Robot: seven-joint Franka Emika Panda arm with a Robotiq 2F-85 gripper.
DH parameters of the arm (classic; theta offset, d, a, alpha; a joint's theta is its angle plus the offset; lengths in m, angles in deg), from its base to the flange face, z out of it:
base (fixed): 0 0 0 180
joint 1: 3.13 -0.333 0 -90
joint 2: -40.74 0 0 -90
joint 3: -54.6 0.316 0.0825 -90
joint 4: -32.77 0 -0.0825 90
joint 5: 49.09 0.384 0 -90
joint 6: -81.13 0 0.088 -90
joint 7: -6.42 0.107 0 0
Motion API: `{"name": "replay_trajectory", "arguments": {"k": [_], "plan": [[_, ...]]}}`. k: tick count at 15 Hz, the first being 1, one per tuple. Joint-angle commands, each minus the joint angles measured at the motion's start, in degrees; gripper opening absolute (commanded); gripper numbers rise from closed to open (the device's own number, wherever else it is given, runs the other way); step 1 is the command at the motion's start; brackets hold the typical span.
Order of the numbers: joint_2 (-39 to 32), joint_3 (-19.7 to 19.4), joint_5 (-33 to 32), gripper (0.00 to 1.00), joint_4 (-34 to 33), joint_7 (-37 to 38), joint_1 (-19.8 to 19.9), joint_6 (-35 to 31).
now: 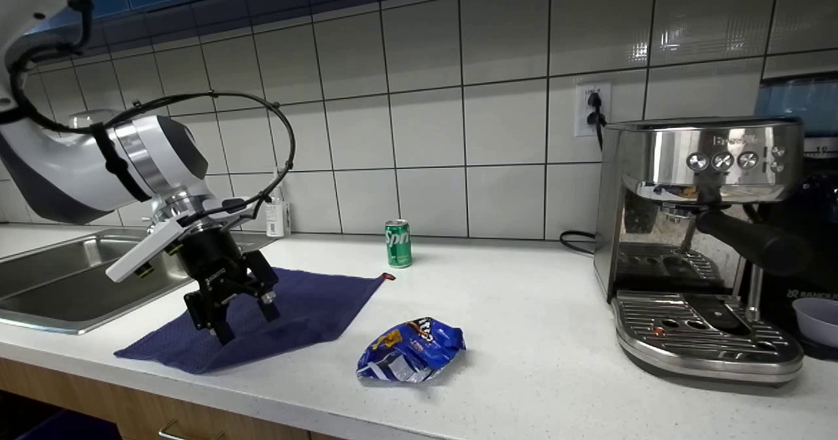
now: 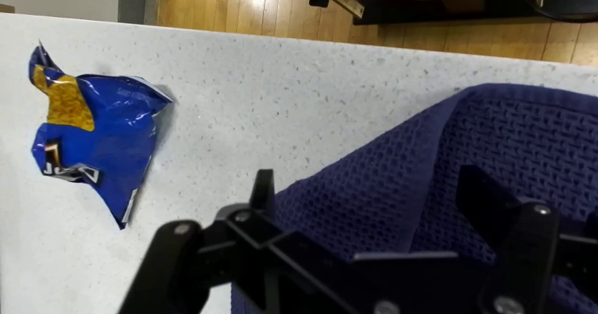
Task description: Fold the towel into a triangle twice.
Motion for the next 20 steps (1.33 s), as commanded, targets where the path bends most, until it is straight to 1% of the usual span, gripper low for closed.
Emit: {"name": "replay_trajectory", "arguments": {"k": [1, 9, 11, 14, 19, 20], "plan": [[-1.5, -1.4, -1.7, 1.0, -1.6, 2.3, -1.5, 1.3], [-1.6, -2.2, -1.4, 1.0, -1.7, 2.1, -2.2, 1.3], [-1.4, -2.3, -1.3, 0.74, -1.7, 2.1, -2.3, 1.2], [-1.2, -2.3, -1.3, 0.49, -1.8, 2.3, -2.5, 1.2], [-1.1, -1.9, -1.2, 0.12, -1.5, 2.3, -3.0, 1.2], [-1.0, -1.9, -1.2, 0.03, -1.4, 2.4, -3.2, 1.2]]}}
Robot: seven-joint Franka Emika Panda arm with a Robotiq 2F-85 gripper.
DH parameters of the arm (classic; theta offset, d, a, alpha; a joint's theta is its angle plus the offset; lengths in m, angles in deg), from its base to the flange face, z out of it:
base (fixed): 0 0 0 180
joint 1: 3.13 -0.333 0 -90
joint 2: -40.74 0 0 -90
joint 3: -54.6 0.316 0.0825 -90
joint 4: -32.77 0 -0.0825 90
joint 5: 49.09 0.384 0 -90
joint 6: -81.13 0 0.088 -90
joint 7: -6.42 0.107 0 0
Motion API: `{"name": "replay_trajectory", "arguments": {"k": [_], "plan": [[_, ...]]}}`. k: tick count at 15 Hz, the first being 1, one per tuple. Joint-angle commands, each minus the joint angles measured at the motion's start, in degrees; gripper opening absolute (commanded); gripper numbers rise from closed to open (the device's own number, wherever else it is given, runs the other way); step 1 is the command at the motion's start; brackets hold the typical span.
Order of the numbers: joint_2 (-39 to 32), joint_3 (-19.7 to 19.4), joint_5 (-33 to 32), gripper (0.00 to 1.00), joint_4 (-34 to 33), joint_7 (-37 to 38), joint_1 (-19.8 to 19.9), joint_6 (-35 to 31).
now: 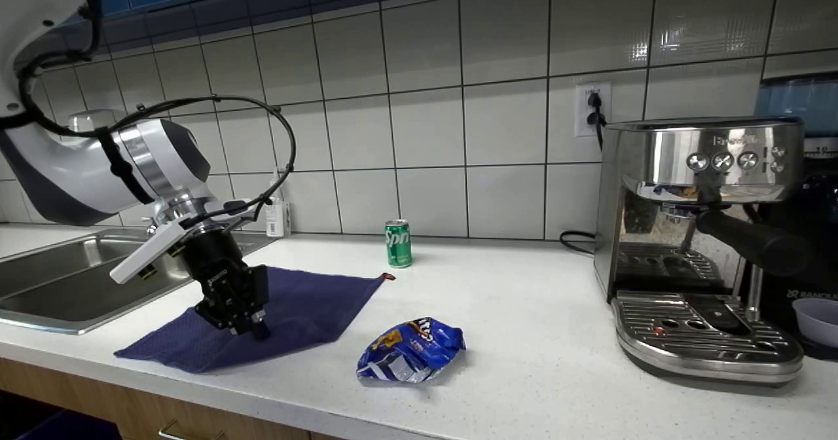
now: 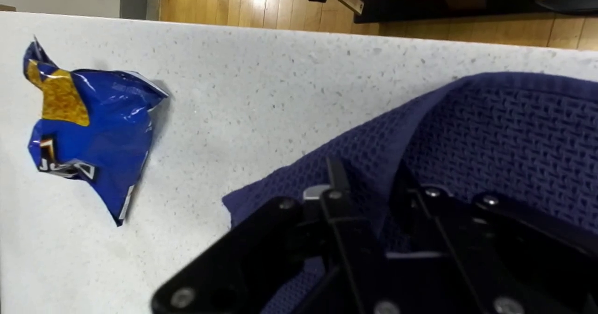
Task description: Fold the towel into a triangle twice.
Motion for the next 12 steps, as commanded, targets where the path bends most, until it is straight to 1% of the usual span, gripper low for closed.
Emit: {"name": "replay_trajectory", "arguments": {"k": [1, 6, 12], "plan": [[0.5, -0.1, -1.0, 0.0, -0.2, 1.6, -1.5, 1.1], [1.8, -0.1, -0.6, 0.01, 0.4, 0.7, -2.1, 0.9], [6.2, -0.4, 1.3, 0.01, 1.0, -1.0, -1.1, 0.1]]}}
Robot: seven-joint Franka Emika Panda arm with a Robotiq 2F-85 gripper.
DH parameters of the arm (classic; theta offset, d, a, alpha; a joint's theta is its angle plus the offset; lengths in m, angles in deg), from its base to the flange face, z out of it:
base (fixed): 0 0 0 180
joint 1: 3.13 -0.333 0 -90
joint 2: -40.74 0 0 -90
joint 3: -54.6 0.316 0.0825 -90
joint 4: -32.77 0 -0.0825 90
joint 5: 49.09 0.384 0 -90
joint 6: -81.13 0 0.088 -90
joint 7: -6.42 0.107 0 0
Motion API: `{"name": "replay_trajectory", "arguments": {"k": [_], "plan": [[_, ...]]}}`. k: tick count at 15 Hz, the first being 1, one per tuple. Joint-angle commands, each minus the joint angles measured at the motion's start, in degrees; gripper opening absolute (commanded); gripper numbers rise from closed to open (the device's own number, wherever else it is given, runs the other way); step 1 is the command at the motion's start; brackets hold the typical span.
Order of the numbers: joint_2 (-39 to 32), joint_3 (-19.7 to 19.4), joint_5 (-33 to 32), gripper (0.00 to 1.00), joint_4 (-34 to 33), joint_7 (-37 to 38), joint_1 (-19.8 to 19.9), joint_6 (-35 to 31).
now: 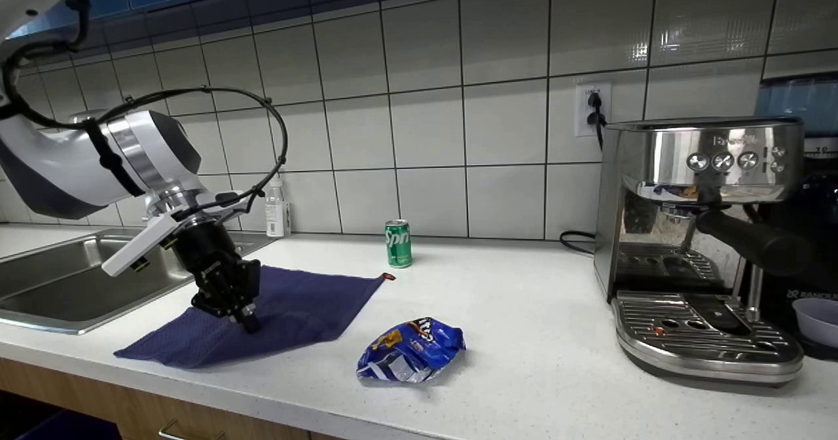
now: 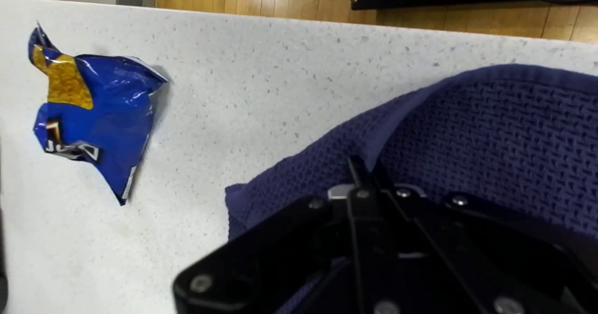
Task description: Fold the towel into a triangle twice.
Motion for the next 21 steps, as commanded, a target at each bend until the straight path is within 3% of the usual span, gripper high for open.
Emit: {"name": "replay_trajectory", "arguments": {"k": [1, 12, 21], "plan": [[5.3, -0.3, 1.1, 0.01, 1.0, -1.1, 0.6, 0.2], [11.5, 0.9, 0.4, 0.01, 0.0, -0.9, 1.3, 0.1], [11.2, 3.2, 0.1, 0.01, -3.0, -0.3, 0.8, 0.1]]}}
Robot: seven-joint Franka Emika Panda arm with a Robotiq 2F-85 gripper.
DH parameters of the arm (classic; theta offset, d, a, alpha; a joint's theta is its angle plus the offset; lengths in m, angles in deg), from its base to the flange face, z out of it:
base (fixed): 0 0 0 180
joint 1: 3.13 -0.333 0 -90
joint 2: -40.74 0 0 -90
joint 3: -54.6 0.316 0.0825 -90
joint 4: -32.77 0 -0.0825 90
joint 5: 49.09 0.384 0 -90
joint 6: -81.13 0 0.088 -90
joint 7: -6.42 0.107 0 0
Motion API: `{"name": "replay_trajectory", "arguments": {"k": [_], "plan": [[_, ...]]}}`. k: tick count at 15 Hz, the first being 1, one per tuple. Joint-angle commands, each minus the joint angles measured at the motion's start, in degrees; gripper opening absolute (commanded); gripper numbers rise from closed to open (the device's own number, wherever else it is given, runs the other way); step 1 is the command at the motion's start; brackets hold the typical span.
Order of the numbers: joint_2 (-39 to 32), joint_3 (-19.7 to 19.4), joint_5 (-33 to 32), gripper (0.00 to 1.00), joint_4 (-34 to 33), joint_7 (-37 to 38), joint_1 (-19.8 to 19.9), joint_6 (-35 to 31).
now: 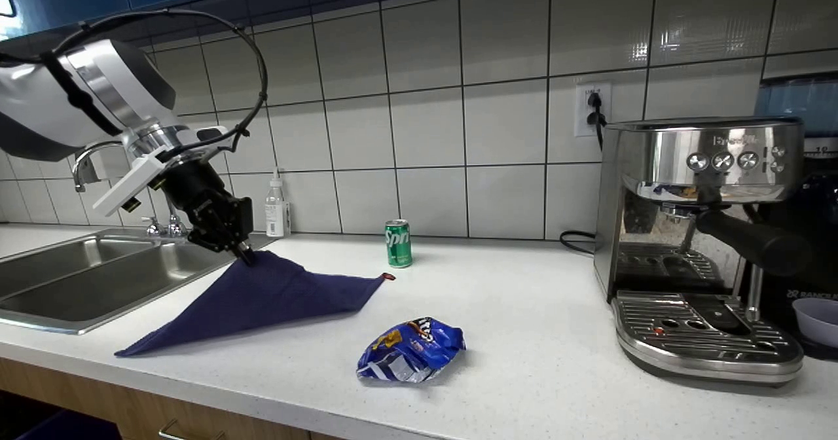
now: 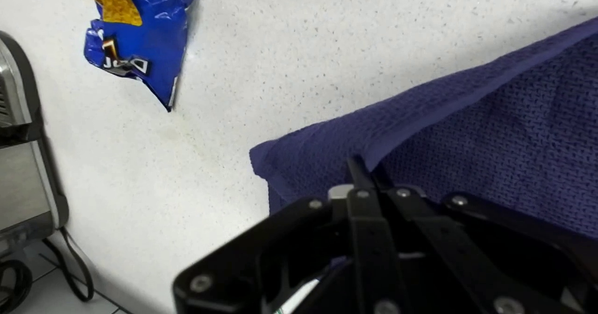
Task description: Fold the towel into a triangle twice.
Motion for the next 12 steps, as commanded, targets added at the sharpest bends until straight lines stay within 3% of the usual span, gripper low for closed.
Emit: {"name": "replay_trajectory", "arguments": {"k": [1, 12], "plan": [[0.0, 1.6, -0.2, 0.01, -2.0, -0.2, 0.5, 0.2], [-4.5, 2.3, -1.0, 0.01, -9.6, 0.3, 0.2, 0.8]]}}
